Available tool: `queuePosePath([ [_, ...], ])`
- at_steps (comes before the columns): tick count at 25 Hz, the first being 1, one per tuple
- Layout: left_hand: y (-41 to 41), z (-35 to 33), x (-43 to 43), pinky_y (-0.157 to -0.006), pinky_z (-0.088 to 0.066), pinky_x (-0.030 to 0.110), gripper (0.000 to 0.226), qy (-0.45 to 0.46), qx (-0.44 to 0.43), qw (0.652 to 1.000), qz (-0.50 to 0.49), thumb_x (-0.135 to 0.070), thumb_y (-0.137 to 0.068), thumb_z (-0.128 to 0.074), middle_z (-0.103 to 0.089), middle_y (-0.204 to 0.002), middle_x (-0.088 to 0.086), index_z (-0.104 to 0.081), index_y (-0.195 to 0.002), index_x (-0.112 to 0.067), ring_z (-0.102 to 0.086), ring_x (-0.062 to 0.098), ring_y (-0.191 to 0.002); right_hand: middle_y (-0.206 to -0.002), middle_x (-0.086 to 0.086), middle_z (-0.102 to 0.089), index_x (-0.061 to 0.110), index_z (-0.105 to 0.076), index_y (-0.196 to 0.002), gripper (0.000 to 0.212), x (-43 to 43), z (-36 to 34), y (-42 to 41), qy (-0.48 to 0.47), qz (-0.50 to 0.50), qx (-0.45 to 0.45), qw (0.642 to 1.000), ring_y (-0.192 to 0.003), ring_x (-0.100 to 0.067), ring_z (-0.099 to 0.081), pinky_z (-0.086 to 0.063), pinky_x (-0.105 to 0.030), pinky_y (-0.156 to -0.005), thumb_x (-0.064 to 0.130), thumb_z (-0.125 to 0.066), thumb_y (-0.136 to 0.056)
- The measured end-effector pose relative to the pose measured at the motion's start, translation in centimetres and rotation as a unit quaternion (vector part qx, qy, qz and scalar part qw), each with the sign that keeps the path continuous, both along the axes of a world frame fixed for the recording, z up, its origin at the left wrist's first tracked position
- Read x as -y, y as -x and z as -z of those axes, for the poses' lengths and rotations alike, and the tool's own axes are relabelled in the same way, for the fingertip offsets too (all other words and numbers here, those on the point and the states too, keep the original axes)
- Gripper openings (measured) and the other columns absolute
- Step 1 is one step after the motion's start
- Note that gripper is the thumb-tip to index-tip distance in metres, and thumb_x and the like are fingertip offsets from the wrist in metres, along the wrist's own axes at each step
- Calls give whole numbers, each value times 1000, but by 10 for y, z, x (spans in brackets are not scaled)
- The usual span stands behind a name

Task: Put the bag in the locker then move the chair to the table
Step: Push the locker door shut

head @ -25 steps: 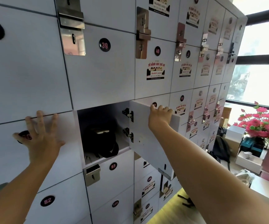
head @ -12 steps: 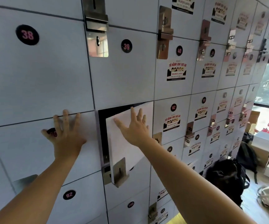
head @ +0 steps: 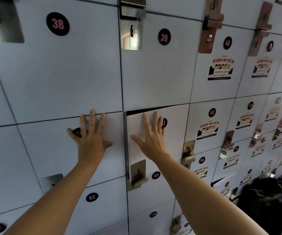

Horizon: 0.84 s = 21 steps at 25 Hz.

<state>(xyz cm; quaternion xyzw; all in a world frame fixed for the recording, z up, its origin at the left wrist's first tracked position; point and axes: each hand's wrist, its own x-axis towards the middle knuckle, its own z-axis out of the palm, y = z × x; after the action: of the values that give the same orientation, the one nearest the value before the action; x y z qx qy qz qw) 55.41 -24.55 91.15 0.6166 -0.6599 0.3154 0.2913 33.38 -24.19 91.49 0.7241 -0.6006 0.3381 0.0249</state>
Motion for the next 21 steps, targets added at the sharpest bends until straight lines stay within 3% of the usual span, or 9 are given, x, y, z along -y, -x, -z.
queuePosePath([
  [3, -1, 1, 0, -93, -15, 84, 121, 9, 1, 1000, 2, -48, -52, -88, -13, -162, 15, -28, -154, -22, -12, 45, -146, -152, -5, 42, 46, 31, -143, 100, 12, 6, 2, -1, -1, -45, 999, -143, -38, 32, 0, -63, -118, 72, -46, -85],
  [8, 0, 1, -2, -93, -15, 83, 123, 13, 11, 1000, -7, -49, -55, -87, -9, -163, 14, -21, -155, -23, -12, 45, -146, -147, -5, 47, 41, 20, -150, 103, 26, 6, -1, -4, 10, -73, 997, -140, -39, 35, -2, -66, -116, 68, -53, -84],
  [21, 7, -5, -11, -95, -15, 80, 121, -25, 12, 999, -40, -48, -56, -87, -11, -162, 16, -26, -156, -19, -11, 46, -145, -158, -15, 32, 38, 20, -151, 102, 28, 0, -8, -13, 49, -96, 994, -145, -44, 25, -9, -65, -117, 65, -53, -85],
])
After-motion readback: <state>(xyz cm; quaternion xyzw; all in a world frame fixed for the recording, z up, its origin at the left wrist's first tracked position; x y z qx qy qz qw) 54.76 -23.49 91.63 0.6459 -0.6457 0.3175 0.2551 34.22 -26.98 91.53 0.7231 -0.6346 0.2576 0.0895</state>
